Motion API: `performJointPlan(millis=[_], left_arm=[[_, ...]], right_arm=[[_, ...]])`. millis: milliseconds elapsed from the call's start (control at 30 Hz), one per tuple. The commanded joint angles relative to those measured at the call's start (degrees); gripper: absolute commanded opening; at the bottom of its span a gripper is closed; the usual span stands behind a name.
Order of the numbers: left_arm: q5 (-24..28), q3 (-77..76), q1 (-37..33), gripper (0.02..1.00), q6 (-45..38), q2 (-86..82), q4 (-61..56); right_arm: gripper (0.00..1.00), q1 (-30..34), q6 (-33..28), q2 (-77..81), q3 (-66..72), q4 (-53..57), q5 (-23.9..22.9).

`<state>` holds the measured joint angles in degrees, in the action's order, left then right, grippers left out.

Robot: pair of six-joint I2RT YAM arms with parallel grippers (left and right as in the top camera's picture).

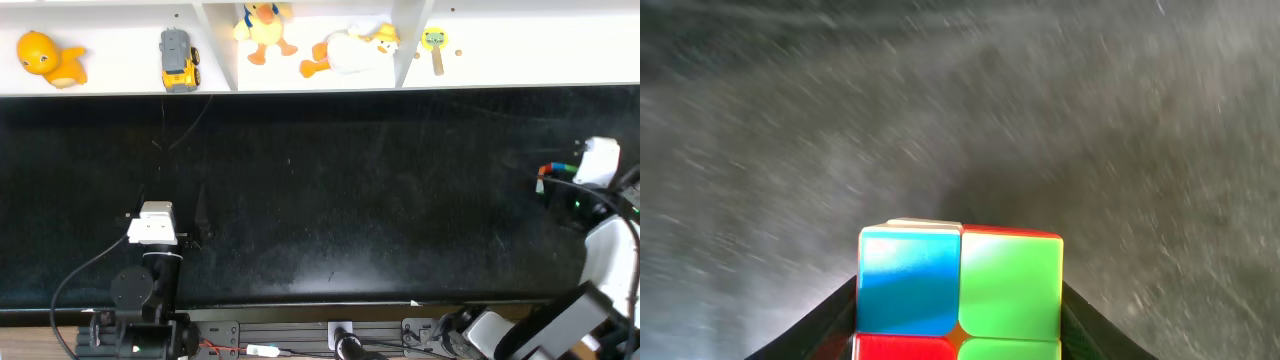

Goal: Store Toys

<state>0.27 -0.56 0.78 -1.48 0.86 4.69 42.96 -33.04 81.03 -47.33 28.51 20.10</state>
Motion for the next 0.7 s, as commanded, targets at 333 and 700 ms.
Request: performJointPlan(millis=[333,700], left_arm=[[0.26,0.11,0.42,0.998,0.20,-0.72,0.13],[0.26,0.11,0.42,0.996,0.20,-0.72,0.13]], right_arm=[[0.518,-10.38,13.79,2.40,-17.97,1.70,-6.23],[0.514,-16.44,17.55,18.58,-38.18,5.01,-6.21]])
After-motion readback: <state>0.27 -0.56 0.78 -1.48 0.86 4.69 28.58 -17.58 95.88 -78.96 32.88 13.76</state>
